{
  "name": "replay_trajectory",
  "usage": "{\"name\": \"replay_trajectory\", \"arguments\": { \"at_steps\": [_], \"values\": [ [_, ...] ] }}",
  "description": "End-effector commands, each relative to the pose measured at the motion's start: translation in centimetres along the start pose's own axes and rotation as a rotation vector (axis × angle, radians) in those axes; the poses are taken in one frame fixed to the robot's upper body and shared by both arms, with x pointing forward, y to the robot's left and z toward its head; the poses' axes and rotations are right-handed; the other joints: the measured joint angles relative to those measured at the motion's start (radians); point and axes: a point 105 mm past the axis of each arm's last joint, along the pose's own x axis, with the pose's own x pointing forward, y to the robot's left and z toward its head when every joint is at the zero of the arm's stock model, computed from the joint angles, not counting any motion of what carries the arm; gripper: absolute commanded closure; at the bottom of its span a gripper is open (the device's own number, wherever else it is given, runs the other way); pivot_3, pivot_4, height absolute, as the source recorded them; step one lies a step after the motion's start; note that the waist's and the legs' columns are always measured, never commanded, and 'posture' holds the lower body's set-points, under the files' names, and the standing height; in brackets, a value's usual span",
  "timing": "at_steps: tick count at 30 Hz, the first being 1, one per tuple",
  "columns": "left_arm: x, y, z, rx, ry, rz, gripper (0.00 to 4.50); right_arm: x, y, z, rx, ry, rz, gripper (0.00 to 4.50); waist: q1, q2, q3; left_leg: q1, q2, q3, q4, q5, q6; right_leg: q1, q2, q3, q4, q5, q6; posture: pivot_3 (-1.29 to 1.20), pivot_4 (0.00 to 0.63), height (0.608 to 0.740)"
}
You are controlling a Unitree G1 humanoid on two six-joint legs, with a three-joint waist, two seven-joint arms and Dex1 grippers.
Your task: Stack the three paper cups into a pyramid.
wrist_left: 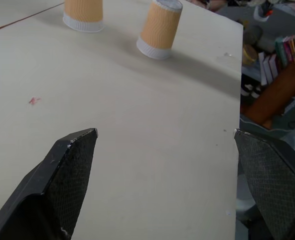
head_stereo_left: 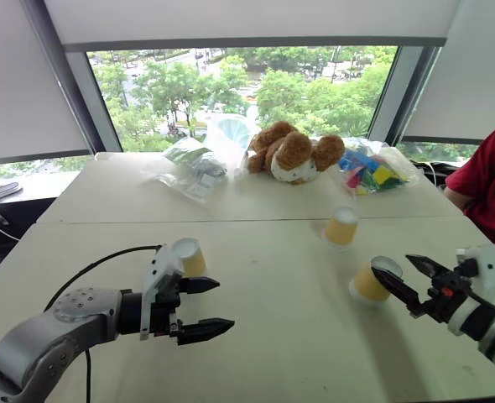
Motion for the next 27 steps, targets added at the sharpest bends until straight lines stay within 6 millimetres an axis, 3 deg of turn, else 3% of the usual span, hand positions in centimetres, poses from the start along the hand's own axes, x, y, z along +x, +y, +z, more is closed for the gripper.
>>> {"name": "replay_trajectory", "arguments": {
  "at_steps": [1, 13, 16, 19, 21, 25, 27],
  "values": [
    [0.0, -0.3, 0.5, 0.031, -0.023, 0.009, 0.0, 0.4, -0.6, 0.1, -0.012, -0.034, -0.014, 0.02, 0.001, 0.0, 0.0, 0.0, 0.0, 0.0, 0.0, 0.0, 0.0, 0.0, 0.0, 0.0, 0.0, 0.0, 0.0, 0.0, 0.15, 0.74],
    [0.2, -0.2, 0.3, 0.027, -0.042, 0.058, 0.0, 2.0, -1.8, -2.0, -0.012, -0.021, -0.028, 0.02, 0.001, 0.0, 0.0, 0.0, 0.0, 0.0, 0.0, 0.0, 0.0, 0.0, 0.0, 0.0, 0.0, 0.0, 0.0, 0.0, 0.15, 0.74],
    [0.1, -0.1, 0.3, 0.029, -0.044, 0.062, 0.0, 2.3, -1.9, -2.0, -0.014, -0.025, -0.03, 0.81, 0.001, 0.0, 0.0, 0.0, 0.0, 0.0, 0.0, 0.0, 0.0, 0.0, 0.0, 0.0, 0.0, 0.0, 0.0, 0.0, 0.15, 0.74],
    [0.1, -0.1, 0.3, 0.032, -0.043, 0.066, 0.0, 2.5, -1.8, -2.1, -0.015, -0.023, -0.028, 2.03, 0.003, 0.0, 0.0, 0.0, 0.0, 0.0, 0.0, 0.0, 0.0, 0.0, 0.0, 0.0, 0.0, 0.0, 0.0, 0.0, 0.15, 0.74],
    [0.0, 0.1, 0.3, 0.033, -0.041, 0.073, 0.0, 2.5, -1.9, -2.1, -0.02, -0.022, -0.029, 2.03, 0.002, 0.0, 0.0, 0.0, 0.0, 0.0, 0.0, 0.0, 0.0, 0.0, 0.0, 0.0, 0.0, 0.0, 0.0, 0.0, 0.15, 0.74],
    [-0.5, 0.5, 0.2, 0.028, -0.035, 0.09, 0.0, 3.1, 0.0, -0.3, -0.046, -0.052, 0.071, 2.03, 0.0, 0.0, 0.001, 0.0, 0.0, 0.0, 0.0, 0.0, 0.0, 0.0, 0.0, 0.0, 0.0, 0.0, 0.0, 0.0, 0.15, 0.74],
    [-1.1, 1.1, 0.0, 0.028, -0.022, 0.109, 0.0, 3.9, 3.6, 2.1, -0.051, -0.082, 0.248, 2.03, -0.006, 0.002, 0.001, 0.0, 0.0, 0.0, 0.0, 0.0, 0.0, 0.0, 0.0, 0.0, 0.001, 0.0, 0.0, 0.0, 0.15, 0.74]
  ]
}}
